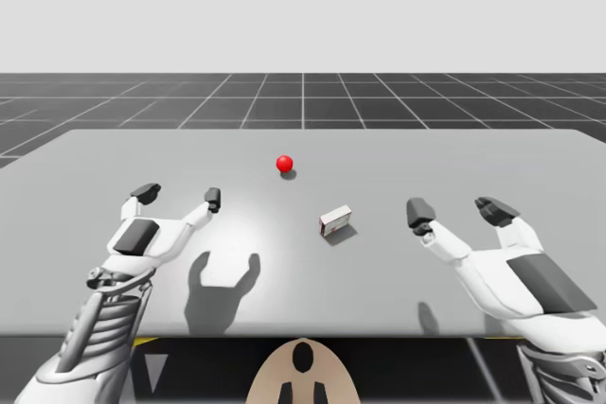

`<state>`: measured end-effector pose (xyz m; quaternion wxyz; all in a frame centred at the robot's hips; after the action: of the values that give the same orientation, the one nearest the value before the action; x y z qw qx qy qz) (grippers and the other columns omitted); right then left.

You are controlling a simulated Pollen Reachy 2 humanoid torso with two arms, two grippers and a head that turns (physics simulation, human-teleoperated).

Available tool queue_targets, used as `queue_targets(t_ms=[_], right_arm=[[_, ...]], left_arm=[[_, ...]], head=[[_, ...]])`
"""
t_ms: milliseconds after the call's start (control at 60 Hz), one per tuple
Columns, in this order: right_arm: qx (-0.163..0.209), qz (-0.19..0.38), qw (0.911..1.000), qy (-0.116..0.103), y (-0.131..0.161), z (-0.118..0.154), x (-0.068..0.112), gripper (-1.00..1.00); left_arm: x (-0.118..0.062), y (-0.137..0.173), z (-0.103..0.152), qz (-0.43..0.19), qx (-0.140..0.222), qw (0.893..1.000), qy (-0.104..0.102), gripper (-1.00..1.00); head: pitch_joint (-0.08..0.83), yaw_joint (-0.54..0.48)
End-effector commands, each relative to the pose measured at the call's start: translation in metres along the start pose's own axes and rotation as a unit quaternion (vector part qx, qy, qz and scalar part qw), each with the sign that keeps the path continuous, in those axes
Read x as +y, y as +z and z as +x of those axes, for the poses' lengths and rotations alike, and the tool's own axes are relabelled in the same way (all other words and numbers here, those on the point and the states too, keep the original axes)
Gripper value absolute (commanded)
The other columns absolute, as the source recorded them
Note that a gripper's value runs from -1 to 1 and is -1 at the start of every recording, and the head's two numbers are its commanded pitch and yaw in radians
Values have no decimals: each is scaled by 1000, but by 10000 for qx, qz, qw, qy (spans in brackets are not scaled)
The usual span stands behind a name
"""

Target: Watch the red light. When it turns green, pick up the object.

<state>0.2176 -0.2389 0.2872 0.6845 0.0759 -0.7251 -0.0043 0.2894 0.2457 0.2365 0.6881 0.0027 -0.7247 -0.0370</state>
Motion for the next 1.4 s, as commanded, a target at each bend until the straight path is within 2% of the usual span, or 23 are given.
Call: queue_targets(t_ms=[17, 100, 133, 183, 250, 300, 433, 683, 900, 1400], right_arm=[[-35, -382, 9991, -187, 2, -3, 3, -1000], [-53, -318, 9992, -222, 0, -2, 3, -1000], [38, -356, 9993, -86, -1, -2, 2, -1000], [28, -469, 9988, -132, -2, -2, 1, -1000], [-25, -575, 9983, 65, -3, -3, 1, -1000], [0, -557, 9984, 17, -3, -3, 1, -1000], [4, -510, 9987, 94, -3, -3, 1, -1000], [13, -507, 9985, 183, -4, -5, 1, -1000], [21, -505, 9985, 204, -4, -5, 2, -1000], [61, -469, 9985, 258, -3, -7, 5, -1000]], left_arm=[[1, 1, 0, 29, 5, 10000, -2, -1000], [1, 1, 0, 43, -9, 10000, -10, -1000], [1, 1, 0, 46, -12, 10000, -14, -1000], [1, 1, 0, 49, -11, 10000, -18, -1000], [1, 1, 0, 50, -7, 10000, -30, -1000], [1, 0, 0, 53, -7, 10000, -38, -1000], [1, 0, 0, 61, -14, 10000, -76, -1000], [0, 0, -1, 48, -1, 9999, -89, -1000], [0, -1, 0, 1, 25, 10000, -57, -1000], [0, 0, 0, -19, -17, 10000, -39, -1000]], head=[[16, -7], [33, -7], [58, -5], [90, -1], [154, 6], [180, 12], [284, 40], [402, 79], [435, 93], [439, 95]])
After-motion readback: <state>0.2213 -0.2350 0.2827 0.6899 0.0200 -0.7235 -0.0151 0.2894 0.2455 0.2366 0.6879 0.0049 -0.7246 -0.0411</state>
